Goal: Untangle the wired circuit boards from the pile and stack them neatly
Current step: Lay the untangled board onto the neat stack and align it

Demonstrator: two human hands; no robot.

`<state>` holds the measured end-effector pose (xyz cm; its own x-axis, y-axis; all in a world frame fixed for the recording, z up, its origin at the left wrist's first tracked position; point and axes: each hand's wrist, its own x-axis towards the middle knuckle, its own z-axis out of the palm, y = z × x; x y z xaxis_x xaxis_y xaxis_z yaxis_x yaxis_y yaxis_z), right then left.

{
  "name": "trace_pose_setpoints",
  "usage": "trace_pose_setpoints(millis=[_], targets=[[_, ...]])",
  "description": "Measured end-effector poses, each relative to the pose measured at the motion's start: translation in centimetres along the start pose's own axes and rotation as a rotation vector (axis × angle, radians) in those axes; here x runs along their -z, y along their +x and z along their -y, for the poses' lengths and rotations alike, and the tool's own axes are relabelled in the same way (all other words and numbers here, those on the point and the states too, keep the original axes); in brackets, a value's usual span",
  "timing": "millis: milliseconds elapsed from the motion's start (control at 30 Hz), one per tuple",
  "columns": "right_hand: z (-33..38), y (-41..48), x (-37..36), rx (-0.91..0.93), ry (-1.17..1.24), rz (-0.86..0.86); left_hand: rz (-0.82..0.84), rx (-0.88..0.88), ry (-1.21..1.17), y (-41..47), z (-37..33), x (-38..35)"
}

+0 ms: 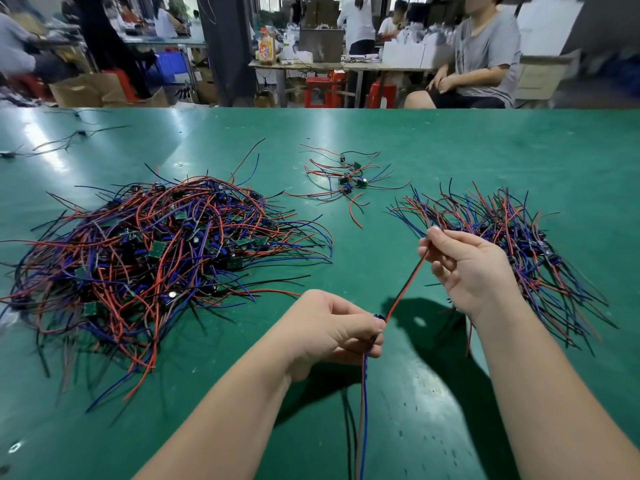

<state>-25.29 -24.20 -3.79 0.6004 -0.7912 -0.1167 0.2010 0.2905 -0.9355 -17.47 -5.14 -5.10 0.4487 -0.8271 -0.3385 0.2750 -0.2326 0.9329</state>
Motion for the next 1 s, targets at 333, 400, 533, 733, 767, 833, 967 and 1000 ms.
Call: trace_pose_setpoints(millis=[333, 400, 533, 733, 767, 833, 967, 1000], targets=[[0.2, 0.1, 0.0, -0.165, 0.091, 0.03, 0.226, -0.057, -0.109, -0.9, -1.0, 0.7], [-0.3, -0.3, -0.7, -0.198, 0.032, 0.102, 0.194, -0.141, -0.336, -0.8, -1.3, 0.7], [-2.5, -2.1, -2.2, -0.145, -0.206, 0.391, 0.098, -0.271, -0.655, -0.2, -1.8, 1.0], [-3.7, -3.9, -4.7, 0.087, -0.113, 0.463, -0.106, -0.322, -0.455, 0.4, -1.3, 0.4], [-3.7, -3.9, -4.8, 0.097, -0.079, 0.437, -0.151, -0.33, -0.403, 0.5, -1.1, 0.2], [-3.5, -3.9, -4.8, 0.077, -0.011, 0.4, -0.242, -0.344, -0.344, 0.8, -0.7, -0.2], [-2.8, -4.0, -4.6, -0.013, 0.117, 0.386, -0.256, -0.433, -0.227, 1.0, 0.1, -0.7], [-2.6, -4.0, -4.6, -0.039, 0.149, 0.385, -0.25, -0.495, -0.13, 1.1, 0.5, -0.6]])
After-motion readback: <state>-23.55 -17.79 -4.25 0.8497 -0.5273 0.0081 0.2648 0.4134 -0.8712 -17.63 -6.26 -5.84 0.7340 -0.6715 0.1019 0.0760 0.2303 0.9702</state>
